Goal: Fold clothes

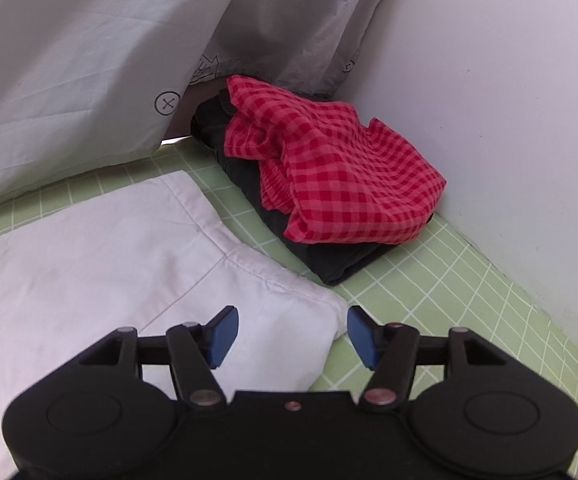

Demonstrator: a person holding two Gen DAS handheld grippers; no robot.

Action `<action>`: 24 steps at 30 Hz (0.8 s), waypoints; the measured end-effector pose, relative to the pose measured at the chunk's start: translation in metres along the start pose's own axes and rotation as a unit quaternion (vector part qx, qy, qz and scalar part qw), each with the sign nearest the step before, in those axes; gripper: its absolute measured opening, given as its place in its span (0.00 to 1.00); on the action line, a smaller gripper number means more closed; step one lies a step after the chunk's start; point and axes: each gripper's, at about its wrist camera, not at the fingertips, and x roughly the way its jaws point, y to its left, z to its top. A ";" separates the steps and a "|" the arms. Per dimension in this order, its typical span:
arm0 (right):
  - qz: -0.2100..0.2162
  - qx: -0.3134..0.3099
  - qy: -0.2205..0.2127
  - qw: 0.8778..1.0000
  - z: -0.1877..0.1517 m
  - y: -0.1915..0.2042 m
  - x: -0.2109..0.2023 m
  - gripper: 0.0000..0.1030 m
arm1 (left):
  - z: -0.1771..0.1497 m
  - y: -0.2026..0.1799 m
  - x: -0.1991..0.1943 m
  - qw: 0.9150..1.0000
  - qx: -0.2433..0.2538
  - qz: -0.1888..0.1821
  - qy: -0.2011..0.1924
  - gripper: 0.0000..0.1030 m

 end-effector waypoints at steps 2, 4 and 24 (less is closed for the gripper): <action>0.019 0.000 -0.001 1.000 0.000 0.015 -0.007 0.68 | 0.006 -0.003 0.002 1.000 0.021 0.007 -0.016 0.75; 0.044 -0.001 -0.001 0.999 0.002 0.032 -0.012 0.74 | 0.012 -0.006 0.007 0.999 0.037 0.008 -0.023 0.75; 0.089 0.004 0.048 0.995 -0.008 0.115 -0.031 0.75 | 0.039 -0.041 0.047 0.992 0.086 -0.058 -0.073 0.03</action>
